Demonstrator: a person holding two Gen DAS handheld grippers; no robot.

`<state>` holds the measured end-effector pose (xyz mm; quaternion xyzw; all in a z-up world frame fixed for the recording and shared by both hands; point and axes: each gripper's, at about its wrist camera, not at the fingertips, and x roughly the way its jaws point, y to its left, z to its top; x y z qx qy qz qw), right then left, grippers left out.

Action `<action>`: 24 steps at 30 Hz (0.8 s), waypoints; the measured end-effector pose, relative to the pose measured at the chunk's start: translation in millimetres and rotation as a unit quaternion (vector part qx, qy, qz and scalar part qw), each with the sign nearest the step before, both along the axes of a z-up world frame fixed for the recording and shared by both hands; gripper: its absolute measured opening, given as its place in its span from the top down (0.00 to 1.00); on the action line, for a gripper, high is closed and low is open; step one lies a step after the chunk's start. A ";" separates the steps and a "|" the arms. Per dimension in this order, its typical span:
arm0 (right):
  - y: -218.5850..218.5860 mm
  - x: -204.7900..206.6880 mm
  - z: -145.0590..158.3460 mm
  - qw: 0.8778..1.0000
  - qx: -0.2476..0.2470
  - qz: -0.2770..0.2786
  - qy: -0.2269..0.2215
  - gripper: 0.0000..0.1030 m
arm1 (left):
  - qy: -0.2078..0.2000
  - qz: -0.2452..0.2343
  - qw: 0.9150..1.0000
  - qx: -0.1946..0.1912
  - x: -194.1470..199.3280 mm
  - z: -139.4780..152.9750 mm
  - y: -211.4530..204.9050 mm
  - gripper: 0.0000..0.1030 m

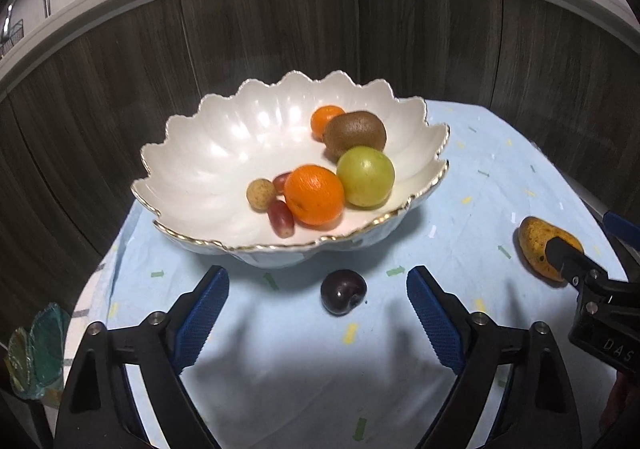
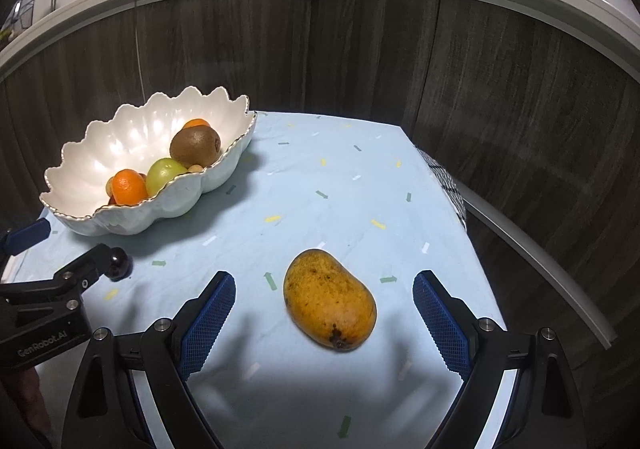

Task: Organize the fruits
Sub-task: 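Grasp the dark plum with the left gripper while the right grasps the mango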

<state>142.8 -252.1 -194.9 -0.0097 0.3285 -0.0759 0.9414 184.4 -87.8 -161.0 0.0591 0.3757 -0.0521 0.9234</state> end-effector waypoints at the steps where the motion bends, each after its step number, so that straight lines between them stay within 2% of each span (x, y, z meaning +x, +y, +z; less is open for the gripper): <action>1: -0.8 1.1 -0.7 1.000 0.000 0.001 0.000 0.11 | 0.005 0.000 1.000 0.000 0.3 -2.5 -1.1 0.14; 14: -6.9 10.7 -10.0 1.000 0.016 0.008 0.014 0.12 | 0.047 0.000 0.999 -0.004 10.3 -18.6 -12.5 0.36; 24: -7.6 19.6 -17.9 0.999 0.026 0.015 0.028 0.15 | 0.080 0.004 0.997 -0.018 19.6 -30.3 -13.7 0.47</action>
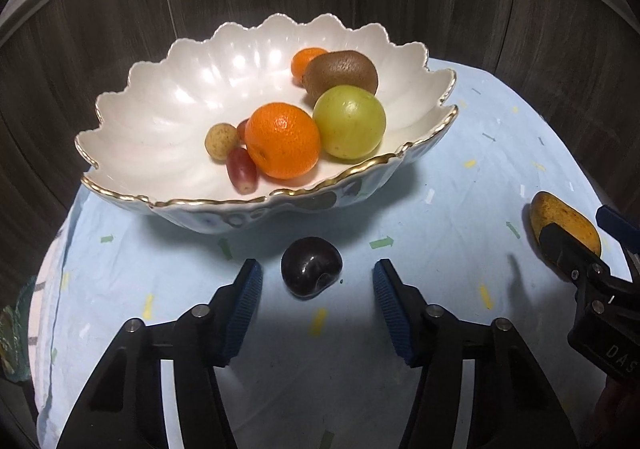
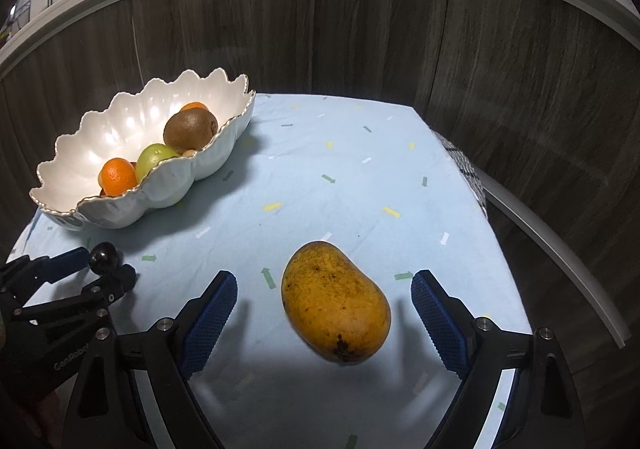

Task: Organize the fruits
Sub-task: 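Grasp the dark plum with the left gripper while the right grasps the mango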

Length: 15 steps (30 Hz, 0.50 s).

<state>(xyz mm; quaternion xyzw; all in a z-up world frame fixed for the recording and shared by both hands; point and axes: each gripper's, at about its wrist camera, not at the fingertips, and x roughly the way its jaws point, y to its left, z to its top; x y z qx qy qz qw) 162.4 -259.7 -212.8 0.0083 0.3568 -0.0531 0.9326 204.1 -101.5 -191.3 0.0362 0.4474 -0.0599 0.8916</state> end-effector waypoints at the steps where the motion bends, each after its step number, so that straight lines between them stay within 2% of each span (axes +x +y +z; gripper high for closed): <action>1: 0.0 0.9 -1.3 1.000 0.002 0.001 0.002 0.16 | 0.000 0.000 1.000 -0.002 0.5 0.1 -0.2 0.47; 8: -6.6 8.8 -11.5 0.999 0.021 -0.001 0.027 0.29 | -0.001 0.000 1.000 -0.008 3.2 0.0 -2.8 0.55; 11: -12.3 12.7 -16.8 0.998 0.037 -0.006 0.042 0.30 | -0.002 -0.001 1.000 -0.010 4.2 0.7 -4.1 0.60; 15: -16.3 14.7 -19.7 0.998 0.042 -0.012 0.050 0.37 | -0.004 0.004 1.000 -0.009 6.5 1.4 -3.0 0.72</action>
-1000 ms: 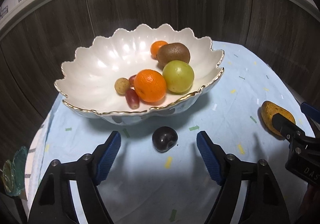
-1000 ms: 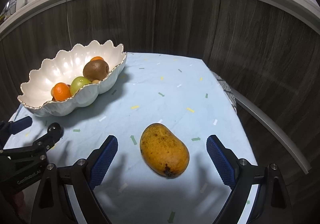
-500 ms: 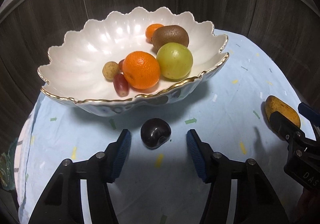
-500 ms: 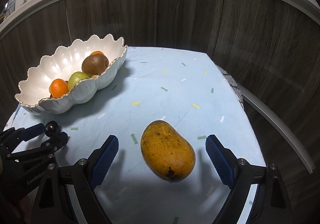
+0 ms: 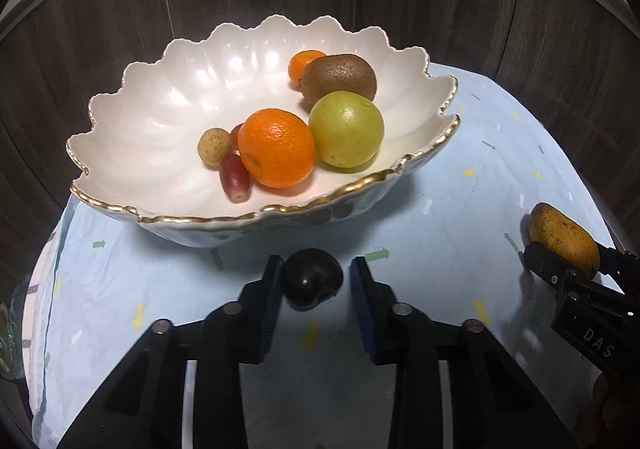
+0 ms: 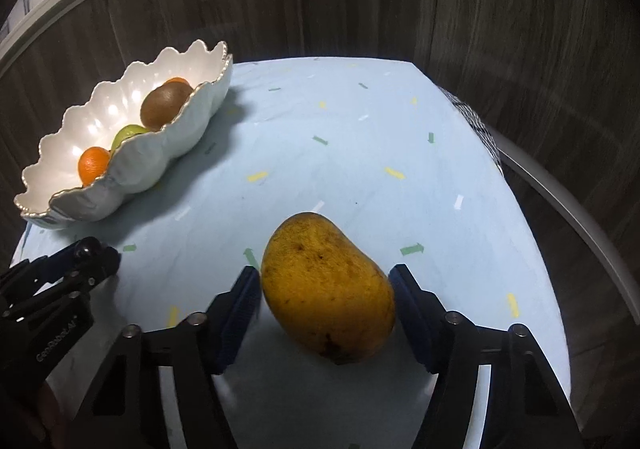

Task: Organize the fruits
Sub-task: 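Grasp the dark plum with the left gripper while the right grasps the mango, then lift the plum and mango and carry them over the bowl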

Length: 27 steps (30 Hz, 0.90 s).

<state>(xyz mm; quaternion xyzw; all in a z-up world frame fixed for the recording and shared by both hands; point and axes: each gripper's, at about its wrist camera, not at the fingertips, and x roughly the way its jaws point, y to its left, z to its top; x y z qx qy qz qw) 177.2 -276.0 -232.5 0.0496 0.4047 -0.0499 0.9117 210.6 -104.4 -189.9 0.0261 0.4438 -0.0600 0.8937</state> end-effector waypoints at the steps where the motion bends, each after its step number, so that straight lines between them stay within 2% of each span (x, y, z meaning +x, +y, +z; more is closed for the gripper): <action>1: 0.3 -0.4 0.2 1.000 -0.001 0.000 -0.001 0.42 | 0.000 0.001 1.000 -0.001 0.4 0.4 1.0 0.72; 16: 1.6 -6.7 9.4 1.000 0.009 0.006 -0.011 0.45 | -0.016 -0.008 1.000 -0.002 -7.0 11.4 3.7 0.72; 27: 7.9 -21.3 33.2 0.999 0.002 0.008 -0.034 0.45 | -0.038 -0.018 0.999 -0.006 -22.4 33.0 6.8 0.72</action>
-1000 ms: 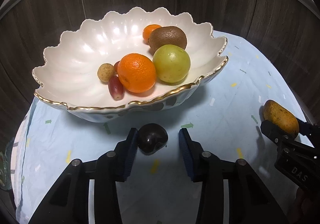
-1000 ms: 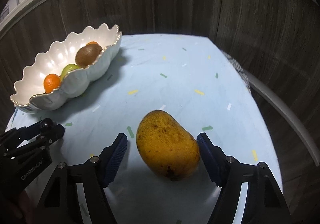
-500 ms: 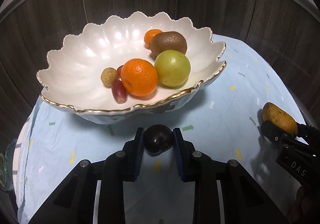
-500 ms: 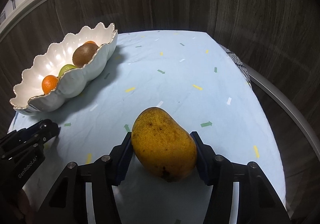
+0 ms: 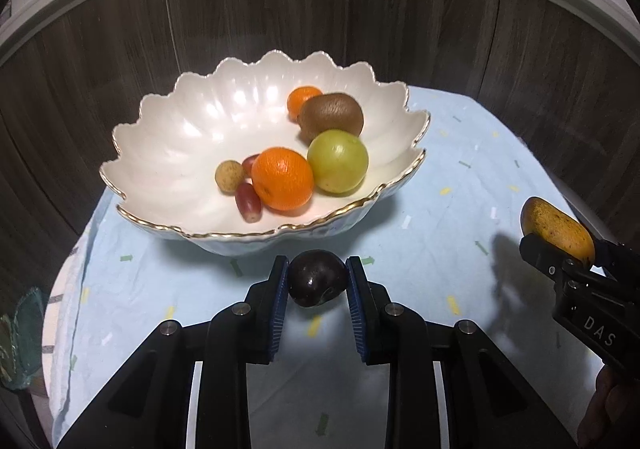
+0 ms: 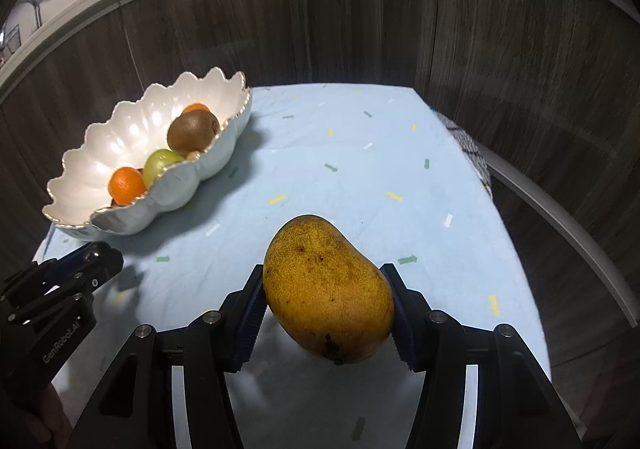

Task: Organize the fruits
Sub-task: 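Lift the plum and mango and carry them over the bowl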

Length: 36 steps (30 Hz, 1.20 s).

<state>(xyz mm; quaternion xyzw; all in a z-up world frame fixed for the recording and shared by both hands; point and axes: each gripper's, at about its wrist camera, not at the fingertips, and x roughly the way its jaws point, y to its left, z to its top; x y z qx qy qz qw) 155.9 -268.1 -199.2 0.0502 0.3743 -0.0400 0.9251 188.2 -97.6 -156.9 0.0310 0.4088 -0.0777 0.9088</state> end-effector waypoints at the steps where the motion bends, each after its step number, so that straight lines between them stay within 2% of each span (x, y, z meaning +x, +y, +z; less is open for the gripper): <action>1: 0.3 -1.1 2.7 1.000 0.000 0.000 -0.002 0.45 | -0.002 -0.001 1.000 -0.001 -2.1 2.3 0.1 0.72; 19: 33.7 -23.1 70.6 0.997 -0.025 0.022 -0.067 0.45 | -0.061 0.012 0.998 -0.025 -21.7 59.3 29.7 0.72; 36: 83.5 -5.8 112.2 0.992 -0.029 0.062 -0.103 0.46 | -0.094 0.040 0.994 -0.037 -6.3 94.7 74.6 0.72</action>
